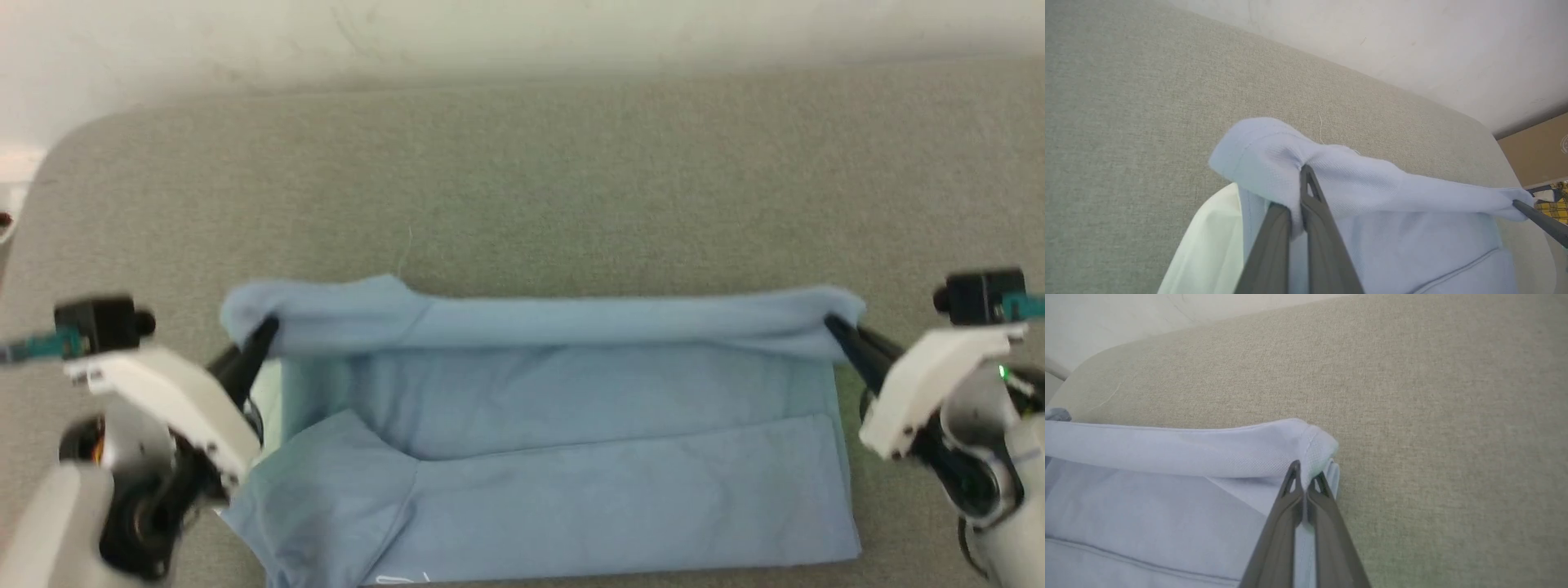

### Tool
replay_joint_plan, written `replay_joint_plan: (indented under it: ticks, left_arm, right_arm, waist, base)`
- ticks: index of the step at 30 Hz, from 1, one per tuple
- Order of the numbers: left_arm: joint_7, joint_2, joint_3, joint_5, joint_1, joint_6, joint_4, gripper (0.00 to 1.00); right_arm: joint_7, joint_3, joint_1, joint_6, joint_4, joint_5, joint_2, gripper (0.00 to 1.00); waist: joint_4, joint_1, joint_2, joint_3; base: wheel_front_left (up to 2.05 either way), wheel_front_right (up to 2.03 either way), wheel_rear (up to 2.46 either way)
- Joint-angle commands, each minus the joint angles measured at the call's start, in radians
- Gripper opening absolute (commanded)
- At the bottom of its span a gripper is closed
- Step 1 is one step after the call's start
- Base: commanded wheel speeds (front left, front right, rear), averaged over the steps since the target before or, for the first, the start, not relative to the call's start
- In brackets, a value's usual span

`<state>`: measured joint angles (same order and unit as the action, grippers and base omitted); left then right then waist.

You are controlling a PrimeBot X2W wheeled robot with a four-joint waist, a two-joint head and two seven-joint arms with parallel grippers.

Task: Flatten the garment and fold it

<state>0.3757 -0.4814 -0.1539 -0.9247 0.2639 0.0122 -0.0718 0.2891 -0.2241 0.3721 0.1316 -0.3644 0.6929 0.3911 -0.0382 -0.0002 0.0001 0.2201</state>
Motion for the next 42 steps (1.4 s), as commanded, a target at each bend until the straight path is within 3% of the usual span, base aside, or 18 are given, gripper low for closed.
replay_joint_plan:
  ticks: [1,9,10,11,12,13,22,28,34,42]
  left_arm:
    - [-0.010,0.002,0.009,-0.003,-0.054,0.016,0.025,0.00]
    - [-0.025,0.052,-0.013,-0.024,-0.269,0.065,0.107,0.00]
    - [-0.027,0.062,-0.013,-0.032,-0.287,0.072,0.104,0.04]
    - [-0.031,0.067,-0.013,-0.032,-0.302,0.080,0.098,0.29]
    - [-0.034,0.069,-0.015,-0.027,-0.316,0.088,0.090,0.85]
    - [-0.042,0.071,-0.016,-0.021,-0.327,0.094,0.085,1.00]
    - [-0.247,0.101,-0.021,0.136,-0.360,0.159,0.080,1.00]
    - [-0.416,0.125,-0.057,0.261,-0.323,0.161,0.087,1.00]
    - [-0.600,0.139,-0.087,0.373,-0.255,0.115,0.022,1.00]
    - [-0.637,0.179,-0.072,0.522,-0.218,0.102,0.056,1.00]
  right_arm:
    - [0.000,0.022,-0.042,-0.001,0.018,0.007,-0.005,0.00]
    - [0.029,0.163,-0.256,-0.001,0.057,-0.033,-0.081,0.00]
    - [0.027,0.173,-0.271,-0.001,0.054,-0.048,-0.093,0.13]
    - [0.020,0.182,-0.283,-0.001,0.053,-0.069,-0.102,0.33]
    - [0.017,0.190,-0.296,-0.001,0.049,-0.079,-0.117,0.92]
    - [0.012,0.196,-0.308,-0.001,0.051,-0.088,-0.130,1.00]
    - [-0.055,0.247,-0.458,-0.001,0.243,-0.157,-0.190,1.00]
    - [0.020,0.327,-0.480,-0.001,0.365,-0.197,-0.199,1.00]
    - [0.122,0.393,-0.437,-0.001,0.330,-0.217,-0.193,1.00]
    - [0.264,0.423,-0.362,-0.001,0.208,-0.225,-0.198,1.00]
  waist:
    - [0.032,0.0002,-0.0001,-0.048]
    - [0.035,0.0002,-0.0001,-0.076]
    - [0.032,0.0002,-0.0001,-0.078]
    - [0.030,0.0002,-0.0001,-0.080]
    - [0.028,0.0002,-0.0001,-0.084]
    - [0.028,0.0002,-0.0001,-0.087]
    - [0.039,0.0002,-0.0001,-0.122]
    - [0.051,0.0002,-0.0001,-0.147]
    - [0.097,0.0002,-0.0001,-0.163]
    - [0.147,0.0002,-0.0001,-0.145]
  base:
    - [0.00,0.00,0.00]
    - [0.00,0.00,0.00]
    - [0.00,0.00,0.00]
    - [0.00,0.00,0.00]
    - [0.00,0.00,0.00]
    - [0.00,0.00,0.00]
    - [0.00,0.00,0.00]
    - [0.00,0.00,0.00]
    - [0.00,0.00,0.00]
    - [0.00,0.00,0.00]
